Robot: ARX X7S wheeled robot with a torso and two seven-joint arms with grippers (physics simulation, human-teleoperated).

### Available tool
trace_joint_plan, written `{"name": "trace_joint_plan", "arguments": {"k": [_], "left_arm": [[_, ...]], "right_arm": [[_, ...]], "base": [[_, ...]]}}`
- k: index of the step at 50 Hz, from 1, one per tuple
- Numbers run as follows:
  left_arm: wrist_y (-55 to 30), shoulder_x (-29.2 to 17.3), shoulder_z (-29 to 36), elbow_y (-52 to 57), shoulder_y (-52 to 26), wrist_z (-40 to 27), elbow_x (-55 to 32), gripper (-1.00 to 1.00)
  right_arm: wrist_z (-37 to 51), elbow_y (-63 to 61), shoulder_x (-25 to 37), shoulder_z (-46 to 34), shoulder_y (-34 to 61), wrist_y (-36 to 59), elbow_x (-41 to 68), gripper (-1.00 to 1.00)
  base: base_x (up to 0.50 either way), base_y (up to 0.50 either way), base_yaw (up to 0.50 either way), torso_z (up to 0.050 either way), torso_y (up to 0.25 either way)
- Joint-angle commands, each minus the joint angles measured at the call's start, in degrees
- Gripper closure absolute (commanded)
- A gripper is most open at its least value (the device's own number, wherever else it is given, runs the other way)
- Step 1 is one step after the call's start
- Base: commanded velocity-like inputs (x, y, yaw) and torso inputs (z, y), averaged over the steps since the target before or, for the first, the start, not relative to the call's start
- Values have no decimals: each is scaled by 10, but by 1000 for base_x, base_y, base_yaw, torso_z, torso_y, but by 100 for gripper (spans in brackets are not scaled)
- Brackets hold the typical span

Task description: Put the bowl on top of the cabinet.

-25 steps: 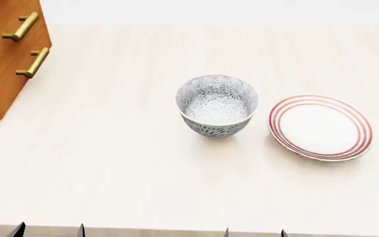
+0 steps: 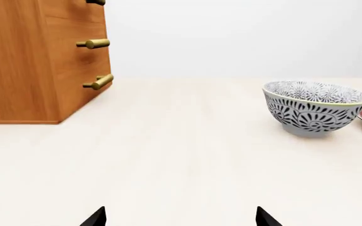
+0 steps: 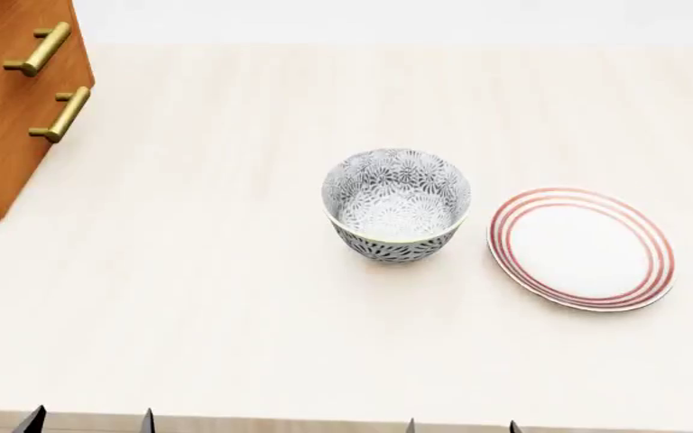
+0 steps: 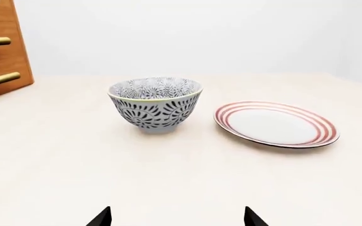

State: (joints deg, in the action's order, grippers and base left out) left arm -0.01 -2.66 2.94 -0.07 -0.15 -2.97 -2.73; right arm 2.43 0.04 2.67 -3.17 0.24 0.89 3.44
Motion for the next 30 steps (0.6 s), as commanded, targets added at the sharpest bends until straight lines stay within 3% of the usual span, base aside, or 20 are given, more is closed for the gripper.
{"name": "trace_joint_plan", "arguments": {"k": [1, 23, 30], "left_arm": [[-7, 6, -11, -2, -2, 9, 1, -100], [-6, -14, 14, -2, -3, -16, -20, -100], [-5, -19, 19, -4, -4, -21, -25, -100]], "right_arm": [[-9, -3, -5, 0, -1, 12, -9, -100], [21, -1, 14, -25, -1, -1, 5, -100], [29, 2, 18, -29, 1, -4, 9, -100]], "base": [[0, 0, 0, 0, 0], [0, 0, 0, 0, 0], [0, 291, 0, 0, 0]]}}
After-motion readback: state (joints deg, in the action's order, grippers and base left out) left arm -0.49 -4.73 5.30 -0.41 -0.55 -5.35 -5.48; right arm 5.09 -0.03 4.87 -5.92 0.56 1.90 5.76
